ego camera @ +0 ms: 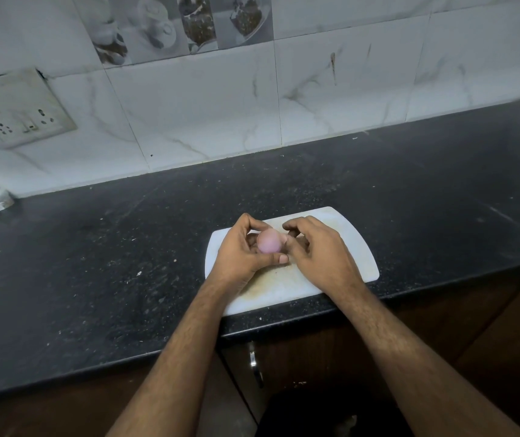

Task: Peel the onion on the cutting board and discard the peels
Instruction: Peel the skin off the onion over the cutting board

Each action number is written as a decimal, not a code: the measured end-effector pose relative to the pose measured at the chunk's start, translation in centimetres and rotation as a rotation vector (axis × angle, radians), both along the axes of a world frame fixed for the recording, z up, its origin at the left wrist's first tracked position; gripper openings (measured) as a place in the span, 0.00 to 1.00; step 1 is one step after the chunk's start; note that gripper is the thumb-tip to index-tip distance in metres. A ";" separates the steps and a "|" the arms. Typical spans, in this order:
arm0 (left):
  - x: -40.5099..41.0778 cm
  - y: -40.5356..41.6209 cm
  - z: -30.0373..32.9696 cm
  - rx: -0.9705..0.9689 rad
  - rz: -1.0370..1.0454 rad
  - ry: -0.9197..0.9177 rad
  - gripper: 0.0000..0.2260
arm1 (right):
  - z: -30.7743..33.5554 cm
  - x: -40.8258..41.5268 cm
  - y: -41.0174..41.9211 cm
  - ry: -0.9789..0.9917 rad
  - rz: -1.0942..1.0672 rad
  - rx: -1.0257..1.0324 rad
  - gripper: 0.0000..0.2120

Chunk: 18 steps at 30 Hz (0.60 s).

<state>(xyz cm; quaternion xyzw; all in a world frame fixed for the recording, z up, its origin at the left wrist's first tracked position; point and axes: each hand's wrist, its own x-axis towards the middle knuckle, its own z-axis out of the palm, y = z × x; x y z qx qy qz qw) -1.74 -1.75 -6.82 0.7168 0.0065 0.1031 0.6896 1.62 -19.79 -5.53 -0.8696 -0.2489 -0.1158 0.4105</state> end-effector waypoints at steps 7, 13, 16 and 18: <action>-0.1 -0.1 0.2 0.222 0.031 -0.045 0.29 | -0.1 0.3 0.0 0.065 0.025 -0.028 0.12; 0.1 0.2 0.0 0.236 0.014 -0.064 0.27 | 0.0 0.1 -0.3 0.106 0.066 0.070 0.09; 0.0 0.2 0.0 0.216 0.002 -0.063 0.28 | 0.0 0.1 -0.4 0.118 0.074 0.100 0.08; 0.1 0.2 0.0 0.208 -0.003 -0.065 0.28 | 0.1 0.1 -0.5 0.124 0.082 0.106 0.08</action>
